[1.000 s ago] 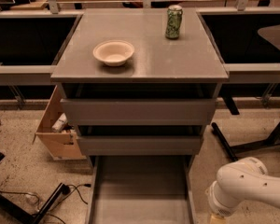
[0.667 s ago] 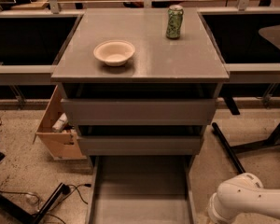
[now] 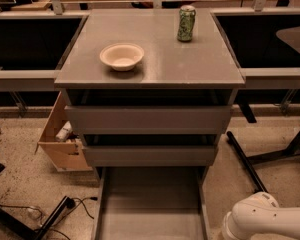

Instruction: Close bottom drawer

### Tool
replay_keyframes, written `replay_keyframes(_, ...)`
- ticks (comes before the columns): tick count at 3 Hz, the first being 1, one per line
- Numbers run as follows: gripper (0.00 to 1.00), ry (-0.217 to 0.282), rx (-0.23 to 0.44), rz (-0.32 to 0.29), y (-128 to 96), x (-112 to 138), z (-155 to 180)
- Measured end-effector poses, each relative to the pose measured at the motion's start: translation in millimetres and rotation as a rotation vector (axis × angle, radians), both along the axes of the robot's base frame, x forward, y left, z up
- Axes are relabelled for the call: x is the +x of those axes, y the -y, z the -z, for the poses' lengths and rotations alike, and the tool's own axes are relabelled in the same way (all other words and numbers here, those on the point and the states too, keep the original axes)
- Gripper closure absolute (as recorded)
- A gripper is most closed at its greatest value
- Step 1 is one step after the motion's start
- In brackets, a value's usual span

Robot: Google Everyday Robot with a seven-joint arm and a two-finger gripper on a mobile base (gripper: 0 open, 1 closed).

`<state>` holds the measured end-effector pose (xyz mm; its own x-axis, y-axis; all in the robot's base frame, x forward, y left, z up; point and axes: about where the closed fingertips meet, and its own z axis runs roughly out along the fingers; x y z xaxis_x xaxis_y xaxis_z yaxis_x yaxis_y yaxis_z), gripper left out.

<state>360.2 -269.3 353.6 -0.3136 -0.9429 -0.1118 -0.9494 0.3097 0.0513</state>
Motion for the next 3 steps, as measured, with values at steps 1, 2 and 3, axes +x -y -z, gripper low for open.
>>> replay_keyframes(1,1.0,0.0,0.0,0.0,0,0,0)
replay_keyframes(2,1.0,-0.062,0.021,0.001,-6,-2,25)
replay_keyframes(3,1.0,-0.118,0.081,0.032,-8,-11,75)
